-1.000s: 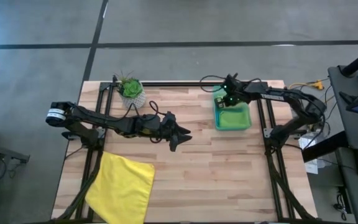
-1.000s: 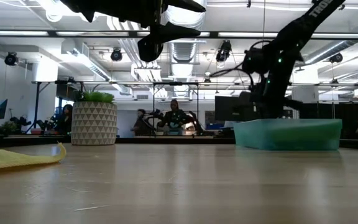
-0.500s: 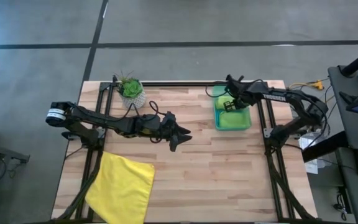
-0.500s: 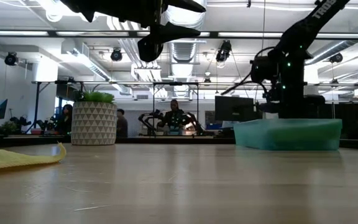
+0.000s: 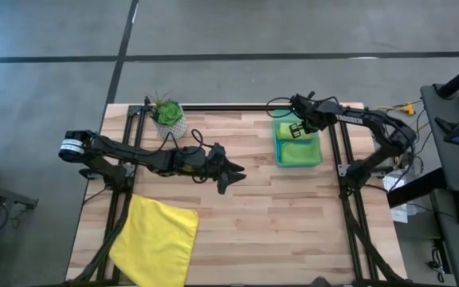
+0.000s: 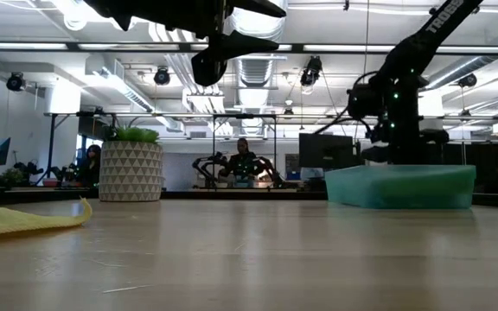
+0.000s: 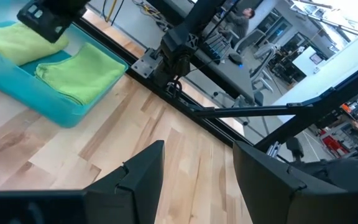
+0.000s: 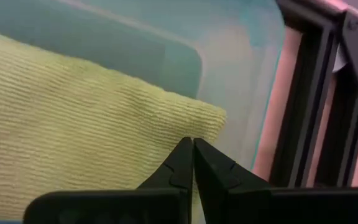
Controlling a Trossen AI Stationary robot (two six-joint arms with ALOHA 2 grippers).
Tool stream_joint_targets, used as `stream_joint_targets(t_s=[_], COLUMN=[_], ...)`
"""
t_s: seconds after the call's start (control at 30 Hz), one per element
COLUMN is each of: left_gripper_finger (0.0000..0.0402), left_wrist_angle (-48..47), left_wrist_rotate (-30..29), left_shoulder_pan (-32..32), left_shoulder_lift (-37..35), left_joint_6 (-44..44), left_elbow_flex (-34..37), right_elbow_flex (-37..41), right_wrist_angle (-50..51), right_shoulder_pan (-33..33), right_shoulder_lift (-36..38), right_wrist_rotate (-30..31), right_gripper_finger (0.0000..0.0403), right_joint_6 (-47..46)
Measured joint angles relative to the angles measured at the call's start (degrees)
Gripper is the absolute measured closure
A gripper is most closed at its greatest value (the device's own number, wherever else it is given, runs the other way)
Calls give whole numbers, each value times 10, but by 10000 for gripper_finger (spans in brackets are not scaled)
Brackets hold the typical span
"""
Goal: Fold microfiber towels
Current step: Put the light green towel into the container, then fold the yellow towel
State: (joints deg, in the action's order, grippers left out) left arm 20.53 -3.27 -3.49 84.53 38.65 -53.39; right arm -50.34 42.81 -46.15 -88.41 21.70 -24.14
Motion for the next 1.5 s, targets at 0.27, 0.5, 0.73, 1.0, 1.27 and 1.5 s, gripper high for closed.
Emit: stream_joint_targets(t_s=[0.27, 0.5, 0.73, 1.0, 1.27, 1.5], left_gripper_finger=[226, 226, 226, 226, 226, 226], left_wrist_angle=[0, 0, -1, -16, -407, -685], left_wrist_rotate=[2, 2, 29, 254, 311, 252], left_shoulder_pan=[0, 0, 0, -3, -72, -121], left_shoulder_lift=[0, 0, -3, -44, -110, -145], left_joint_6=[1, 0, -4, -18, -12, -17], left_elbow_flex=[0, 0, 0, 0, -1, 4], right_elbow_flex=[-55, -71, -92, -1, 158, 258], right_wrist_angle=[-10, 24, 1, -105, -223, -302], right_shoulder_pan=[-11, -42, -3, 129, 286, 397], right_shoulder_lift=[17, -40, 51, 262, 396, 426], right_wrist_rotate=[27, -43, -79, -201, -202, -172], right_gripper_finger=[394, 394, 394, 394, 394, 394], right_joint_6=[37, 47, 117, 104, -46, -132])
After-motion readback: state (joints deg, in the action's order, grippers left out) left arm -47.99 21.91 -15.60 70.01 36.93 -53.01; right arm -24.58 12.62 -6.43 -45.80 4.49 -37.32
